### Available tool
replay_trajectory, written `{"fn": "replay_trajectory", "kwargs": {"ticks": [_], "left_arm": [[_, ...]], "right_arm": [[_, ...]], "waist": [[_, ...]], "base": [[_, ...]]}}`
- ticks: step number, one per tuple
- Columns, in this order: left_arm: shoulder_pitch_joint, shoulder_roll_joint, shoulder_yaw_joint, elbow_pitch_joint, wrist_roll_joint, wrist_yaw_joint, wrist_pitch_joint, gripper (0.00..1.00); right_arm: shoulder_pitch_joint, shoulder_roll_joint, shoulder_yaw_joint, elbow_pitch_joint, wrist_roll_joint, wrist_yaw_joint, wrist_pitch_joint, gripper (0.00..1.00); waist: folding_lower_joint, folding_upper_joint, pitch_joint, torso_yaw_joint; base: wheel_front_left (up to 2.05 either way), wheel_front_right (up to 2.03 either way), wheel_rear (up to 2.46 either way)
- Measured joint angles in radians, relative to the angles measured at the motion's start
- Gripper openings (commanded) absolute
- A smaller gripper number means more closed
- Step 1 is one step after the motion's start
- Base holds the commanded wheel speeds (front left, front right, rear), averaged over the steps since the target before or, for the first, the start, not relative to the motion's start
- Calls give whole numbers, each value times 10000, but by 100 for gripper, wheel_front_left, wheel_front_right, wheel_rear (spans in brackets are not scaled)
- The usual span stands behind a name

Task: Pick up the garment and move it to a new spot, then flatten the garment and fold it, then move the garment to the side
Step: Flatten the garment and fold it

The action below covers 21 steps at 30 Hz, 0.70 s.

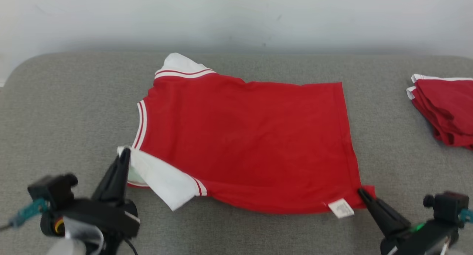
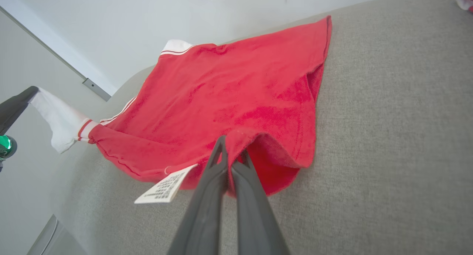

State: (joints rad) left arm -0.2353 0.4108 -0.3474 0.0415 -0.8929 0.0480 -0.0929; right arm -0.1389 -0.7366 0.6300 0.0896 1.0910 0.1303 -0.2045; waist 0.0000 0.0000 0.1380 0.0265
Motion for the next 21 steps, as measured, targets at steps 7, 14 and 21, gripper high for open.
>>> {"fn": "replay_trajectory", "kwargs": {"ticks": [7,14,21], "left_arm": [[-2349,33,-167,2150,61,-604,596,0],[-4109,-197,-568,4403,481,-1120,591,0],[-5061,-539,-1058,6322,842,-1540,115,0]], "right_arm": [[-1906,313,382,1080,-15,-2,616,0],[-3386,658,813,2376,-19,0,790,0],[-4067,989,1358,3219,-36,0,322,9]], "waist": [[1,1,586,-343],[2,2,1214,-539],[3,3,1522,-587]], "base": [[0,0,0],[0,0,0],[0,0,0]]}}
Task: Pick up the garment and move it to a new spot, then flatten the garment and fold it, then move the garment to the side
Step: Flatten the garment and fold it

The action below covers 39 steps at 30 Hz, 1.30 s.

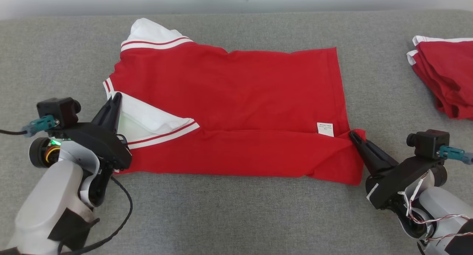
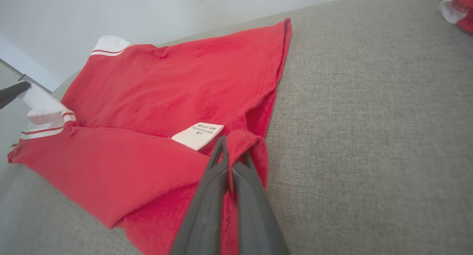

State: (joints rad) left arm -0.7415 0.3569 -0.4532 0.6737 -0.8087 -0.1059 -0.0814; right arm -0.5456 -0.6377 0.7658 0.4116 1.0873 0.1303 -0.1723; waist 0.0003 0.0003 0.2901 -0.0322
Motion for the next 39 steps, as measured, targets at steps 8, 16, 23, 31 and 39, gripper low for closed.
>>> {"fn": "replay_trajectory", "kwargs": {"ticks": [8,16,23,31,39], "left_arm": [[-163,-247,-280,1150,161,-174,-1097,100],[695,-215,69,863,79,-188,-1760,100],[2045,-245,111,221,658,27,-1801,100],[2513,-360,221,359,1434,355,-1810,100],[2655,-539,523,826,1929,619,-1810,100]], "right_arm": [[-30,59,247,468,-40,0,-677,100],[1119,-240,-819,159,-759,0,-890,100],[2391,387,-1979,-119,-1574,0,-894,100],[2802,1156,-2587,318,-2291,0,-894,100],[2631,1774,-2491,930,-2464,0,-895,100]], "waist": [[-1,-1,-389,-19],[-4,-2,-1059,108],[-4,-3,-1086,242],[-4,-3,-861,239],[-4,-3,-687,149]], "base": [[0,0,0],[0,0,0],[0,0,0],[0,0,0],[0,0,0]]}}
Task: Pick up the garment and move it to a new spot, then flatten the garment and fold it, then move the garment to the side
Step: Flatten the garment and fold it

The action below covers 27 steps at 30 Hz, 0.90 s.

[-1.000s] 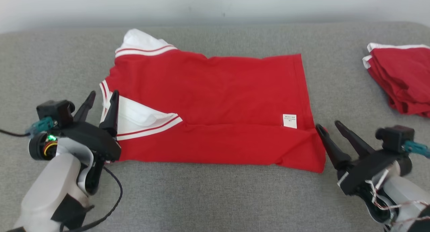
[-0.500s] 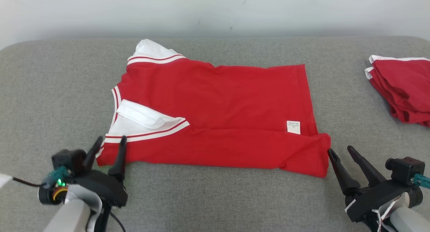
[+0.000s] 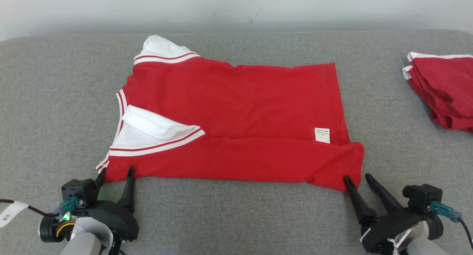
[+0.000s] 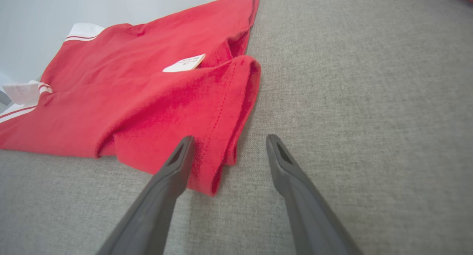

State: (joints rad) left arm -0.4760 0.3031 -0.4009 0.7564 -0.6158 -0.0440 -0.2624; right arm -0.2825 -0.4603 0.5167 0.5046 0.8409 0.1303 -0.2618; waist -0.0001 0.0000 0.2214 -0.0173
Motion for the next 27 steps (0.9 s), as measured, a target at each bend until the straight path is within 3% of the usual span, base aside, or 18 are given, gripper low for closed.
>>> {"fn": "replay_trajectory", "kwargs": {"ticks": [5,6,7,8,9,10,11,12,19,27], "left_arm": [[-78,-224,102,594,-38,-169,-15,100],[-165,-267,105,742,-67,-201,-17,100],[-230,-313,130,842,-79,-259,-17,100],[-283,-364,136,997,-84,-274,-19,100],[-357,-435,128,1206,-113,-343,-52,100],[-420,-489,159,1340,-146,-378,-59,69],[-458,-527,207,1438,-205,-443,-61,49],[-506,-550,215,1555,-209,-481,-61,0],[-167,-696,261,1599,-115,-709,-36,0],[1498,-692,568,247,-109,-803,-2,0]], "right_arm": [[-257,265,201,360,23,-2,-8,99],[-293,318,255,401,52,0,35,58],[-346,378,295,464,102,-2,48,58],[-416,405,337,546,117,-2,48,14],[-466,414,372,612,117,-2,50,0],[-487,422,401,660,127,-2,52,0],[-493,428,441,702,144,-2,52,0],[-494,435,481,727,190,0,52,0],[-182,188,259,506,370,0,29,0],[1589,-305,-761,-744,267,0,6,0]], "waist": [[0,0,28,55],[0,0,33,69],[0,0,36,85],[0,-1,36,101],[-1,0,30,114],[0,0,16,125],[0,0,-1,139],[0,0,-27,148],[1,0,-468,173],[0,0,-1297,274]], "base": [[0,0,0],[0,0,0],[0,0,0],[0,0,0],[0,0,0],[0,0,0],[0,0,0],[0,0,0],[0,0,0],[0,0,0]]}}
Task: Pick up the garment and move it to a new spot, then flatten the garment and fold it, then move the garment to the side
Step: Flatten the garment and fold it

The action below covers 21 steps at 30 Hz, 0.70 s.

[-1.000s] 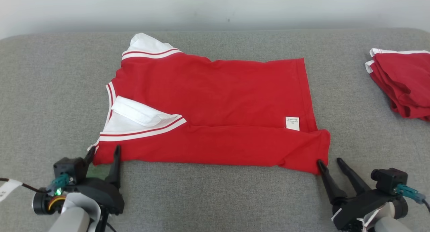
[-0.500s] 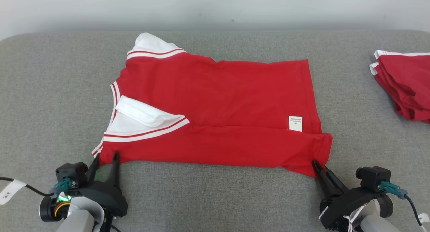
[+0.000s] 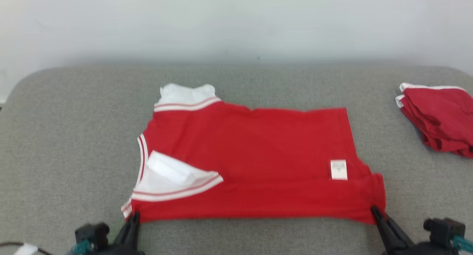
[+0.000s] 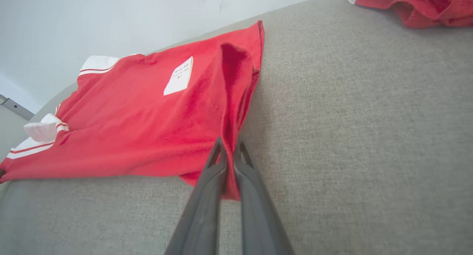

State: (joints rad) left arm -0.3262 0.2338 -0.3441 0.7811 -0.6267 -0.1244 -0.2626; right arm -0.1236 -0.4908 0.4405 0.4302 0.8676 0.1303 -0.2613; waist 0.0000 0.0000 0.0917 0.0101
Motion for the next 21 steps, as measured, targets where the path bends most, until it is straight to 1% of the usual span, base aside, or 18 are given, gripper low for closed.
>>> {"fn": "replay_trajectory", "kwargs": {"ticks": [4,6,9,14,17,19,20,21], "left_arm": [[1300,-23,-59,-763,-96,27,0,0],[1764,-17,-6,-1147,-309,153,6,0],[2368,-2,-38,-1735,-351,376,165,0],[3033,81,-12,-2702,-464,723,462,0],[3332,111,-52,-3087,-520,905,635,0],[3407,113,-27,-3195,-537,943,681,0],[3458,111,-35,-3277,-554,999,727,16],[3472,123,-63,-3356,-514,1099,748,73]], "right_arm": [[1253,-198,-527,-731,-119,0,173,0],[1648,-199,-757,-955,-142,0,368,0],[2158,-173,-1170,-1210,-151,0,633,0],[2841,36,-1701,-1480,-378,0,1158,0],[2974,255,-1918,-1569,-550,0,1396,0],[2995,351,-2011,-1572,-616,0,1446,0],[3024,451,-2098,-1551,-660,0,1482,23],[3064,518,-2169,-1517,-742,0,1530,100]], "waist": [[-1,0,-473,70],[-1,0,-620,79],[-1,0,-765,103],[-1,-1,-874,210],[-1,-1,-913,241],[-1,0,-917,248],[-1,0,-925,261],[-1,0,-934,276]], "base": [[0,0,0],[0,0,0],[0,0,0],[0,0,0],[0,0,0],[0,0,0],[0,0,0],[0,0,0]]}}
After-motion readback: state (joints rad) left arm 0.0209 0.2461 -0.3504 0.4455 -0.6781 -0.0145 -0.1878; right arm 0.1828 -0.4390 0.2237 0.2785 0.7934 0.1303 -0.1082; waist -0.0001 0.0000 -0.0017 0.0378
